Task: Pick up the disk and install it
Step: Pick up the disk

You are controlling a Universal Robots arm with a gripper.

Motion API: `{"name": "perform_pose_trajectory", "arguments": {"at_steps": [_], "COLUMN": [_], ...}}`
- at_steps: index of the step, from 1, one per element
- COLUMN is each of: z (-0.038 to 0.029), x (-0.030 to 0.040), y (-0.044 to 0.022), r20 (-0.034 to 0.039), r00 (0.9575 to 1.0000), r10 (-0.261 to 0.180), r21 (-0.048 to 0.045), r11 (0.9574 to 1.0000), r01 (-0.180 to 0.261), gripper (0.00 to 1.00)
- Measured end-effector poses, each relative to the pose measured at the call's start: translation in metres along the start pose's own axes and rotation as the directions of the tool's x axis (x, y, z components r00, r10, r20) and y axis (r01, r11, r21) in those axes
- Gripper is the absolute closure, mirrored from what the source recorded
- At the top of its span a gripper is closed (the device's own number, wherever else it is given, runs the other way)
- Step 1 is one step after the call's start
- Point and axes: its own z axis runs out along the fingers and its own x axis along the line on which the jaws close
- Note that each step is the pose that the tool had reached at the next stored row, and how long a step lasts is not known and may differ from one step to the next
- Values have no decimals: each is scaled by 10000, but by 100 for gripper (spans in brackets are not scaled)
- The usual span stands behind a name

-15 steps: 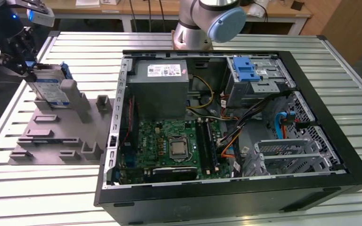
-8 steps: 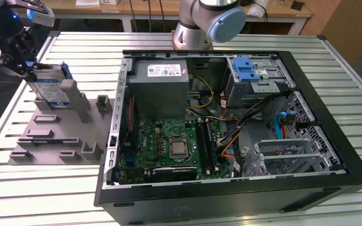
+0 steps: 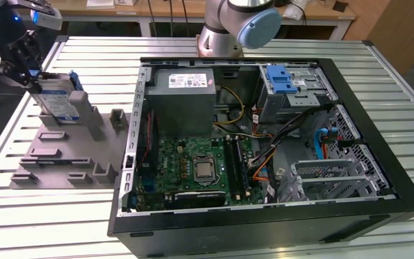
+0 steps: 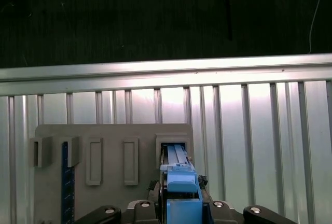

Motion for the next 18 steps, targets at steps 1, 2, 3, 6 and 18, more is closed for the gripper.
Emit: {"name": "perform_pose_trajectory", "arguments": {"at_steps": [1, 2, 3, 6, 18], "z": [-2, -4, -6, -20, -43], "x": [0, 0, 0, 0, -1], "y": [0, 0, 0, 1, 2], "r20": [0, 1, 0, 0, -6], "r00": [10000, 10000, 10000, 10000, 10000], "r10": [0, 0, 0, 0, 0], "r21": [0, 0, -1, -2, -1], "r11": [10000, 10000, 10000, 10000, 10000], "r01": [0, 0, 0, 0, 0], "gripper": [63, 63, 63, 63, 63]}}
